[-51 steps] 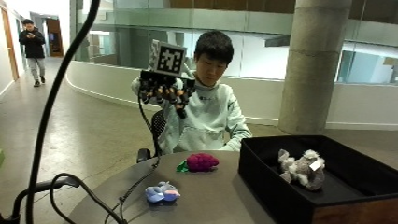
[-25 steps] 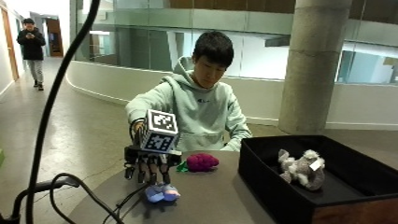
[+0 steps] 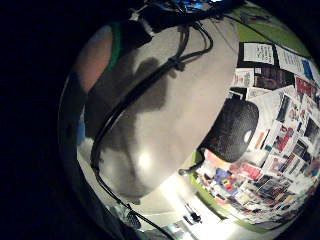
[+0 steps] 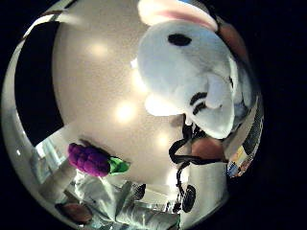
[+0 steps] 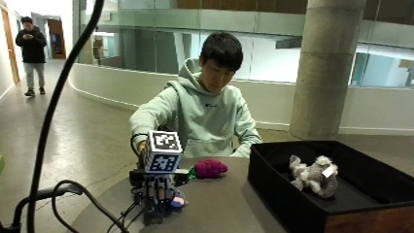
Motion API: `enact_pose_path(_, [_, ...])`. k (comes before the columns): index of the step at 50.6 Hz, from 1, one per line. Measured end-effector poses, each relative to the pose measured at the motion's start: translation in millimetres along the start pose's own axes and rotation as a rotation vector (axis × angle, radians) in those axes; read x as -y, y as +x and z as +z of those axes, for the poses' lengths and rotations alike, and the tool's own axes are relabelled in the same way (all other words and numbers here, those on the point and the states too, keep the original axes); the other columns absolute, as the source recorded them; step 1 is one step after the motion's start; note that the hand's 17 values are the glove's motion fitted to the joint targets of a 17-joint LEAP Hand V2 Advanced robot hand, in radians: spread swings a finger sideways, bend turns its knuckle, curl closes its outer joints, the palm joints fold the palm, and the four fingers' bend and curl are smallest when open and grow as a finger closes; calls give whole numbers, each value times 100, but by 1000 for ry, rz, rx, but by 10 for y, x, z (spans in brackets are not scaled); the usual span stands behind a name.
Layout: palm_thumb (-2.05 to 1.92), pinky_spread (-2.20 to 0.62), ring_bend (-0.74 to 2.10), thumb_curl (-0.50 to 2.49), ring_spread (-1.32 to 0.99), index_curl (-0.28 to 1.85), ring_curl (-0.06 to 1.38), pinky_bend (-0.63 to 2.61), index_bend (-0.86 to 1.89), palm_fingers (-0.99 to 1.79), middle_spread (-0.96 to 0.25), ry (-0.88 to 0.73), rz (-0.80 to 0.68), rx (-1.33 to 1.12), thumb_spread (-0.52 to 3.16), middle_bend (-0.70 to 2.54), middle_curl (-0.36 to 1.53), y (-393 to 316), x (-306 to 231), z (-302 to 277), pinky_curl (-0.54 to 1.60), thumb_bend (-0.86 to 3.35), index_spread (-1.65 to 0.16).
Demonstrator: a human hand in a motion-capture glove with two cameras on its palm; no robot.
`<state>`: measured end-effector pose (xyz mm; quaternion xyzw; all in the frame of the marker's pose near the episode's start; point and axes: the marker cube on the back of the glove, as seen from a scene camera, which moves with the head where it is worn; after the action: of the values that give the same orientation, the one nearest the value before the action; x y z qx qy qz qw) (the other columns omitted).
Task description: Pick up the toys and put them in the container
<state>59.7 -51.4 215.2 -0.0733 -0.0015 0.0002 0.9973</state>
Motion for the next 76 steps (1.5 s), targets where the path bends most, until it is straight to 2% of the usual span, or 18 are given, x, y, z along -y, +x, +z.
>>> enact_pose_path(10, [60,1,14,44,-6,52,14,60,83,17,-9,-25,-74,61,141,26,27,-220,-156,-115,27,9,-31])
enact_pose_path(23, [67,-1,18,52,-13,61,13,55,94,28,-15,9,-250,246,134,43,36,-858,-531,-706,28,9,-24])
enact_pose_path(37, [69,-4,22,59,-21,66,15,53,95,34,-21,251,-363,230,129,52,42,-1761,-860,-1960,29,7,-18])
enact_pose_path(46, [70,-8,28,63,-26,69,18,53,94,37,-23,415,-392,191,127,52,44,-2409,-747,-2606,30,5,-16])
enact_pose_path(59, [61,-11,37,62,-28,70,23,63,78,26,-20,555,-287,170,132,40,43,-2864,-225,-3054,34,0,-18])
enact_pose_path(63, [59,-11,39,61,-28,68,24,64,72,25,-19,534,-224,166,136,40,43,-2953,-89,-3051,34,0,-18])
enact_pose_path(66, [55,-10,36,57,-26,67,24,69,69,12,-15,493,-157,162,142,28,41,-2975,-13,-3024,36,-2,-19])
enact_pose_path(68, [47,-8,38,53,-23,64,26,81,53,-9,-12,468,-132,158,141,17,38,-2963,30,-3010,40,-5,-18])
enact_pose_path(69, [43,-7,41,52,-20,59,28,89,33,-24,-9,460,-127,160,140,14,37,-2957,46,-3007,42,-6,-17])
enact_pose_path(71, [37,-5,41,50,-17,55,27,94,14,-33,-6,458,-127,175,138,10,35,-2959,55,-3002,42,-6,-17])
enact_pose_path(76, [27,-3,34,45,-11,41,26,97,3,-38,-1,459,-130,208,133,6,29,-2981,-49,-2979,43,-5,-18])
